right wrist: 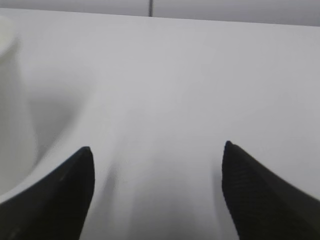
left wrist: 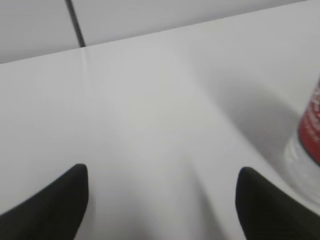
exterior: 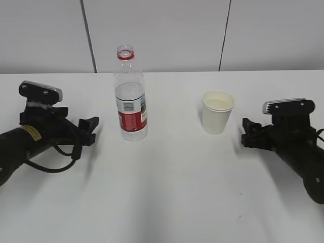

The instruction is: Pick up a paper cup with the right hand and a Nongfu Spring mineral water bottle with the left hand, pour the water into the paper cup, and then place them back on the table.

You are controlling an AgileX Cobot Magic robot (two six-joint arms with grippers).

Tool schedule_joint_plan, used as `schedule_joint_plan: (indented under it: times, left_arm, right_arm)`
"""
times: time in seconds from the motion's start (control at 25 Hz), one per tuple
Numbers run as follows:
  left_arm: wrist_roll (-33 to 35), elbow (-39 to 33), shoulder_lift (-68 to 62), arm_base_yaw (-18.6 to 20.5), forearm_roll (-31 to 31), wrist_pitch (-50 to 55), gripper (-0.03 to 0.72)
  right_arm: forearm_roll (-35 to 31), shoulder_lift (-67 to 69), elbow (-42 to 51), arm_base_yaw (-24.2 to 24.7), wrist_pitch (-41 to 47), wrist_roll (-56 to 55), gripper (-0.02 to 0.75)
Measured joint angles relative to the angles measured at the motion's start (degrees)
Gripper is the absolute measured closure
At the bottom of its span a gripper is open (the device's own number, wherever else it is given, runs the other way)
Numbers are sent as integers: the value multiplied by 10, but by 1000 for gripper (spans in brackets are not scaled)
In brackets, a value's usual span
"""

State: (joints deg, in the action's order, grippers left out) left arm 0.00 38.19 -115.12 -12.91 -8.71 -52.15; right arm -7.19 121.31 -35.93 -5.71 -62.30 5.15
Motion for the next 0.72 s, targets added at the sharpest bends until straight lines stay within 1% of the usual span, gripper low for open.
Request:
schedule_joint_plan:
  times: [0.16,0.24,0.4,0.56,0.72]
  left_arm:
    - [9,2,9,28,14,22,135]
    - [13,9,15,39,19,62,135]
    - [25,32,37,55,25,151,135]
    - [29,68,59,59,25,251,135]
    - [29,128,78,59,26,395,135]
  right_arm:
    - [8,0,-5,53,13,-32,144]
    - [34,0,-20,75,46,-52,144]
    - [72,-9,-51,95,116,-72,145]
    - [102,-49,-90,99,246,-76,145]
    - [112,-95,-146,101,405,-76,146]
